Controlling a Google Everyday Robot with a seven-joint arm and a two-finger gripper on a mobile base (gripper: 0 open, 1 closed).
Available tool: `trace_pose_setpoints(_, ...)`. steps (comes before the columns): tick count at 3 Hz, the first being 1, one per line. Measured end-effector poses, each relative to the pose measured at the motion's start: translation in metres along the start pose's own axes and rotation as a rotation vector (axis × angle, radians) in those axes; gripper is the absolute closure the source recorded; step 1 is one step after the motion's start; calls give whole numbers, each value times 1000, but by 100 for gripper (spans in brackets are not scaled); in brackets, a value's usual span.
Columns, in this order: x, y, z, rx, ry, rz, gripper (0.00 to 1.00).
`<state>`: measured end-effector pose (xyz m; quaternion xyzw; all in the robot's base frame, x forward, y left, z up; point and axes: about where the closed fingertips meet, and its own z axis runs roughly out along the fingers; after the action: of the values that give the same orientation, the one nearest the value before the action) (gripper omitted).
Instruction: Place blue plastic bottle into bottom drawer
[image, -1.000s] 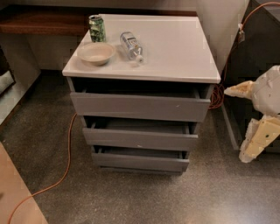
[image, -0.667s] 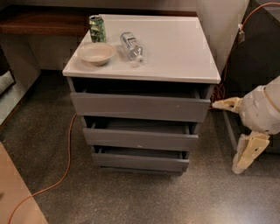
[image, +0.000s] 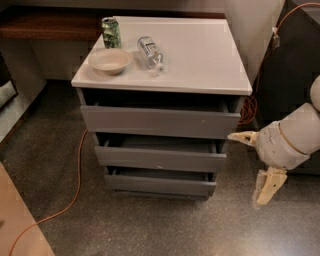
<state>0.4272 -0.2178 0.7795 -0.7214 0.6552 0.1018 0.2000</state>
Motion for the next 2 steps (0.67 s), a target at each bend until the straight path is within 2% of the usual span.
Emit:
trace_pose_setpoints(1, 0, 0, 0, 0, 0, 0, 0)
trace_pose_setpoints(2, 6, 4, 22, -8, -35, 8, 0)
